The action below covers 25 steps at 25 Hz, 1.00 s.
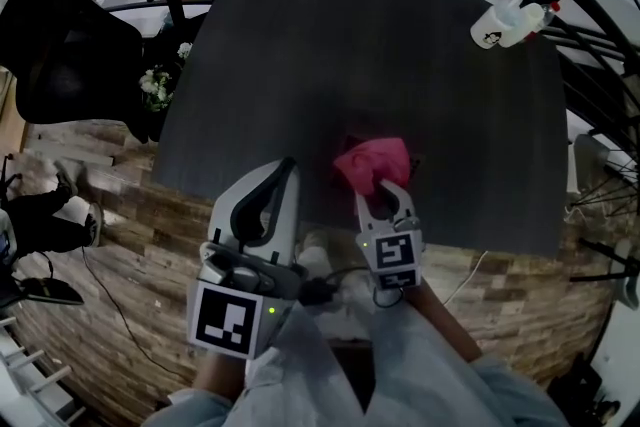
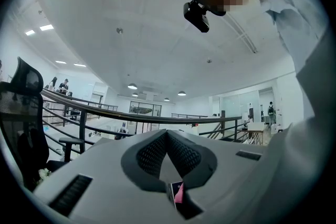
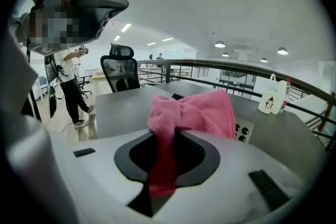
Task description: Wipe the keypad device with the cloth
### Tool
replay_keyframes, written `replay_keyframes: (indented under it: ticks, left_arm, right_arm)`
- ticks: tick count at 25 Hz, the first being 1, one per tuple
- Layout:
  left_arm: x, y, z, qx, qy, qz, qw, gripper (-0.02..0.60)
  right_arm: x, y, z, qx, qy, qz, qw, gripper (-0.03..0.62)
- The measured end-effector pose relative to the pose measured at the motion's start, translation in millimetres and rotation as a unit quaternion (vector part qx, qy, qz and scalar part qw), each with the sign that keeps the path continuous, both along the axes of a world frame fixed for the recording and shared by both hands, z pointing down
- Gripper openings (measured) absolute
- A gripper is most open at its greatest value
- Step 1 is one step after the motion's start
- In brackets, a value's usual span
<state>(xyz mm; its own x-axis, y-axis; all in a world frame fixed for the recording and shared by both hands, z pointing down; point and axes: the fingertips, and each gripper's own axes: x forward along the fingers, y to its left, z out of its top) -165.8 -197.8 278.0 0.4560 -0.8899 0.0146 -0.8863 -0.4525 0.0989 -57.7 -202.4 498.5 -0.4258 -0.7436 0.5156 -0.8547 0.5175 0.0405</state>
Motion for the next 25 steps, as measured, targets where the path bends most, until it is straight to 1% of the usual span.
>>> replay_keyframes:
  ticks: [3,8,13,19,25]
  left_arm:
    - [4,-2,-1,-0.001,0.002,0.003,1.0000,0.003]
    - [10,0,-1,-0.002,0.002,0.008,1.0000,0.003]
    - [17,1,-2,0.004,0.002,0.014,0.9999,0.003]
    - [24,2,-7,0.013,0.000,0.022,0.9997,0.003]
    - [26,3,-9,0.017,0.001,0.023,0.9996,0.003]
  right_arm:
    - [8,7,6,-0.017,-0.011,0.015,1.000,0.074]
    - [30,23,23,-0.043,0.010,0.021,0.999,0.074]
    - [51,32,28,-0.064,0.017,0.044,0.997,0.074]
    - [74,37,24,-0.064,0.013,0.075,0.995,0.074]
    - [96,32,1,-0.040,0.010,0.104,0.994,0.074]
